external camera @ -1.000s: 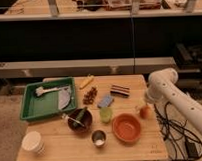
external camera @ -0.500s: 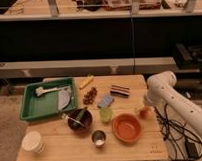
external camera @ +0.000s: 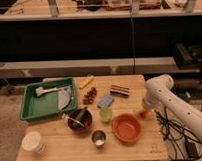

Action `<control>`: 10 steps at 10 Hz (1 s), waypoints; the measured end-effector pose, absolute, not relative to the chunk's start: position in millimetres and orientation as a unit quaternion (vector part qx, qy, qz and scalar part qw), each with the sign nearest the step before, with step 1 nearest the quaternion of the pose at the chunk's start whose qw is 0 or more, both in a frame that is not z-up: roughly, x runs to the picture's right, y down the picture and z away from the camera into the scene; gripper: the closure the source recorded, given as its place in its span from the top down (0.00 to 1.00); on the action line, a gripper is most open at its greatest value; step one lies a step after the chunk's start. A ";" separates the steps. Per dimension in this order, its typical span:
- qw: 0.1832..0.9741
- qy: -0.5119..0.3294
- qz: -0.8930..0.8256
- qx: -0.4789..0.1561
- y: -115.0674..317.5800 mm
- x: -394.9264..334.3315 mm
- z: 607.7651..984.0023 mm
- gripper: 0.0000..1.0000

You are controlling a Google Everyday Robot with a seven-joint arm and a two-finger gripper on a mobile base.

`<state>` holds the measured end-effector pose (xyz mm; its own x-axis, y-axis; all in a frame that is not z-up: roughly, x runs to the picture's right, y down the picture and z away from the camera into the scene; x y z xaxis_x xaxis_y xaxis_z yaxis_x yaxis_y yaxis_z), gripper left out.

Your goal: Place apple in plastic cup

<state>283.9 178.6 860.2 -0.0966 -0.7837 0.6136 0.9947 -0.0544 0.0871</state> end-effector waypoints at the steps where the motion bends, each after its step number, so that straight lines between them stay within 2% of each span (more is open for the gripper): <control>1: 0.639 -0.254 -0.695 -0.208 180.5 283.7 861.4 0.70; 2: 0.640 -0.255 -0.694 -0.209 182.0 283.1 862.3 0.60; 3: 0.640 -0.256 -0.694 -0.209 182.3 282.6 862.4 0.55; 10: 0.638 -0.249 -0.700 -0.202 175.6 277.0 861.1 0.54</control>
